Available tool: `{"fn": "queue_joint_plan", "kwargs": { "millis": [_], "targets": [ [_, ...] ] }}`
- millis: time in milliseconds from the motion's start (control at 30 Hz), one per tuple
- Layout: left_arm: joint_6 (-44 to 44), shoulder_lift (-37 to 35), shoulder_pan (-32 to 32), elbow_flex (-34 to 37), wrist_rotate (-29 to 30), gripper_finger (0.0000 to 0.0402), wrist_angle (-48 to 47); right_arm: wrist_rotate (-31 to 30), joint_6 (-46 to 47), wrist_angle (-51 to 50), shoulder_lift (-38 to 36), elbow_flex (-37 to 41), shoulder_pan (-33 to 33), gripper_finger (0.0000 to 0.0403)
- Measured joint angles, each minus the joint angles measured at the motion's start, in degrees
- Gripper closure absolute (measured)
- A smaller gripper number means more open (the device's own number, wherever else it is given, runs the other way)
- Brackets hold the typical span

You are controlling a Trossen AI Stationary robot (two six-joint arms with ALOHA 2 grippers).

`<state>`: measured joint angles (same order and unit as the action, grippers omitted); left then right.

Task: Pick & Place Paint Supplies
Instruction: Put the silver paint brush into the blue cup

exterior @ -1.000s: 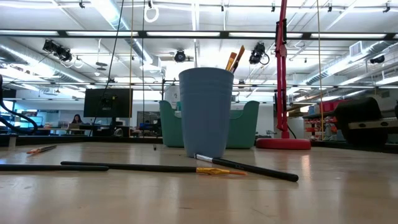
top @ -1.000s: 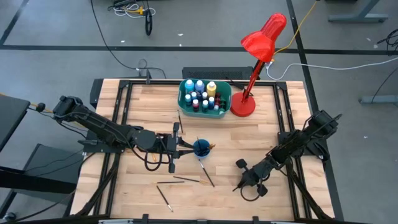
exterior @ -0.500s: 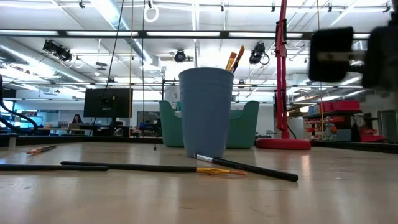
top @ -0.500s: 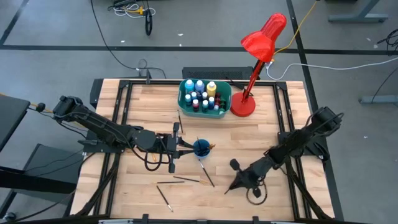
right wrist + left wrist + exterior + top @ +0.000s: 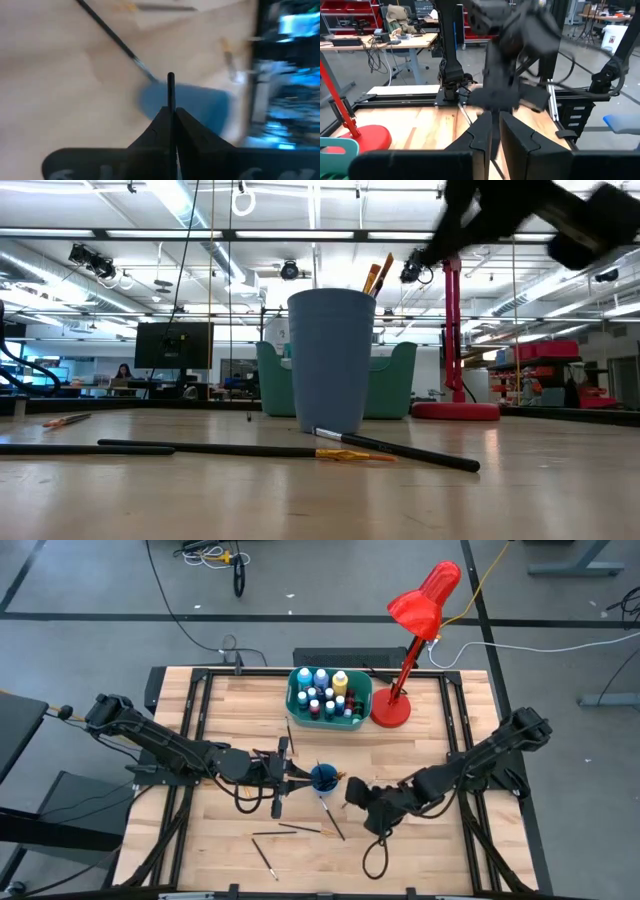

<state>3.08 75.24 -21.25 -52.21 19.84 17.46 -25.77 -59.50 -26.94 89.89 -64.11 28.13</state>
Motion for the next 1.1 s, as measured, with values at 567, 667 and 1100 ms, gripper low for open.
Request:
{"fn": "queue_joint_plan", "kwargs": {
  "millis": [567, 667, 1100],
  "targets": [
    [-2.3, 0.0, 0.0, 0.0, 0.0, 0.0354, 0.0, -13.7, -62.1, 2.8, 3.8, -8.1, -5.6, 0.0397],
    [-2.0, 0.0, 0.0, 0.0, 0.0, 0.0354, 0.0, -10.4, -65.1, 2.7, 5.0, -8.1, -6.4, 0.0397],
    [-1.8, 0.0, 0.0, 0.0, 0.0, 0.0354, 0.0, -1.2, -69.4, 1.7, 8.3, -8.0, -7.3, 0.0389]
  ]
}}
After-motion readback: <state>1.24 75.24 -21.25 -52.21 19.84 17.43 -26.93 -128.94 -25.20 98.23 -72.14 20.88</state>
